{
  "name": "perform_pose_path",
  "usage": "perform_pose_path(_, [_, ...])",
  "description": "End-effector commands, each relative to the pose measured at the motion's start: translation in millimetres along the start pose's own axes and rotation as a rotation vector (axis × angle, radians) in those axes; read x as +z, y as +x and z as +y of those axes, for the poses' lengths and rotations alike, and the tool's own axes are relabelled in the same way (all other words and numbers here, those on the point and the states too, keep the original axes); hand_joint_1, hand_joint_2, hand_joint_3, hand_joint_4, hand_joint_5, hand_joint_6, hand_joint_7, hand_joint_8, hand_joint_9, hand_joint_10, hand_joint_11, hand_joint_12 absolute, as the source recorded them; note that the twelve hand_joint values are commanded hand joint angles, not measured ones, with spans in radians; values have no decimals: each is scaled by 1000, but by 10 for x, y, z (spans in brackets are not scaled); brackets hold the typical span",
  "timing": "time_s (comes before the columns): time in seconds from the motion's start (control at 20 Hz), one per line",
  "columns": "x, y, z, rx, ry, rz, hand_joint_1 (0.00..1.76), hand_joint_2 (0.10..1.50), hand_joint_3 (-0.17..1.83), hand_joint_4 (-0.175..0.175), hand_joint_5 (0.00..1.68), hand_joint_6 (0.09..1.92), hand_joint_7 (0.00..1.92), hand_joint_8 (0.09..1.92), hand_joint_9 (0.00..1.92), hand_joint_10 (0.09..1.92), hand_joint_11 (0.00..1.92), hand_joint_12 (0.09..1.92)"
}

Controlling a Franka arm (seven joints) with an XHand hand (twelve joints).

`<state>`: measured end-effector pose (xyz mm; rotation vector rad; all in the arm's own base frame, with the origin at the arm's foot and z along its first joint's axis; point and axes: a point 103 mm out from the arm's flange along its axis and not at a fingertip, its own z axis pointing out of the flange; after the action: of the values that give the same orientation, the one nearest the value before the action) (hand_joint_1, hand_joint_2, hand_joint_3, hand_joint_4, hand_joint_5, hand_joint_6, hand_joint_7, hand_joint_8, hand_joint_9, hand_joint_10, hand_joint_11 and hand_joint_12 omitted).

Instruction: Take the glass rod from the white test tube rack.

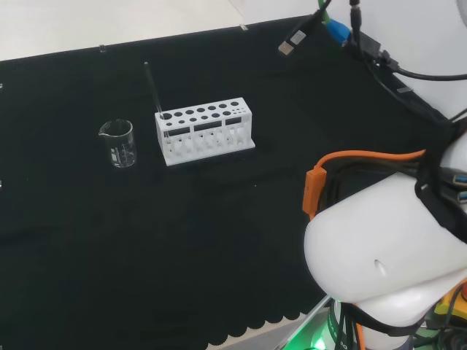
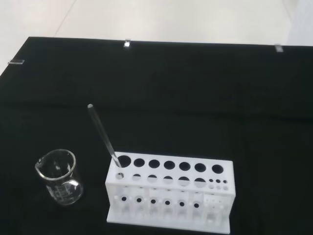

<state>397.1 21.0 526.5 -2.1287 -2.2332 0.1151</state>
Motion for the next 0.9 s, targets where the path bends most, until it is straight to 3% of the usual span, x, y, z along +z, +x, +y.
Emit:
perform_pose_path(0.05, [98, 96, 266, -47, 21, 8, 386, 814, 174, 36, 274, 87, 111, 798, 290, 959, 318, 1451])
perform_pose_path(0.9, [443, 326, 873, -98, 79, -6, 397, 821, 176, 31, 285, 87, 153, 821, 369, 960, 353, 1451])
